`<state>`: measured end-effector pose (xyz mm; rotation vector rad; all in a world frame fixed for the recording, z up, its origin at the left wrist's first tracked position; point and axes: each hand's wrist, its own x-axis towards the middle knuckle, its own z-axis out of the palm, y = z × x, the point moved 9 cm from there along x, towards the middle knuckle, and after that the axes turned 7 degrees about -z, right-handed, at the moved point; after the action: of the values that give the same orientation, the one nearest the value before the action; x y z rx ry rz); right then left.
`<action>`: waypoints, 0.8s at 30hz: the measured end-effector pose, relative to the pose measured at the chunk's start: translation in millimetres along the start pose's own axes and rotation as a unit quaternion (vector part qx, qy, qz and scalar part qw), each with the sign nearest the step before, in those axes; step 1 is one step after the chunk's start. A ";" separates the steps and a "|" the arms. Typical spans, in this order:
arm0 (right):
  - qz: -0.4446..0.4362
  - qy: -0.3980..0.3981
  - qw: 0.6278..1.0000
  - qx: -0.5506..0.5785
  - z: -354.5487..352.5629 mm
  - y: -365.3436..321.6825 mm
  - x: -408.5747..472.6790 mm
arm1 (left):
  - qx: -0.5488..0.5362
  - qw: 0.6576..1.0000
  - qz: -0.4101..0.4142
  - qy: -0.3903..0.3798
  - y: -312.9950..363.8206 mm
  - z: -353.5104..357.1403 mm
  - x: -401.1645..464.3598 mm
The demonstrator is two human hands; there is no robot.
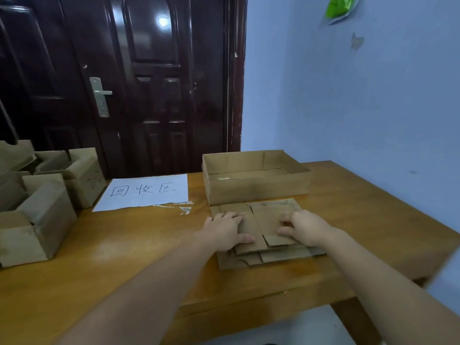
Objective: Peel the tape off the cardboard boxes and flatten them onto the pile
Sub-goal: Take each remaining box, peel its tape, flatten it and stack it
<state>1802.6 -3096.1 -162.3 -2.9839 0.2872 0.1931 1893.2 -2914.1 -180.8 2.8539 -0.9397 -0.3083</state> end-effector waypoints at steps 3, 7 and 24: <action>-0.018 -0.018 0.999 -0.031 3.0 -11.2 -4.8 | 0.011 1.000 0.011 -0.021 1.5 4.5 6.2; -0.022 -0.046 0.998 -0.045 6.7 -21.5 -5.9 | 0.014 0.999 0.008 -0.034 2.6 10.1 4.2; -0.237 0.071 0.968 -0.038 -60.4 -233.8 1.7 | 0.123 0.980 -0.018 0.157 -123.6 -104.5 -122.3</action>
<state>1857.4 -2878.0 -74.2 -3.0364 -0.4311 -0.0658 1892.0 -2736.7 -82.2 3.0130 -0.9169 0.2680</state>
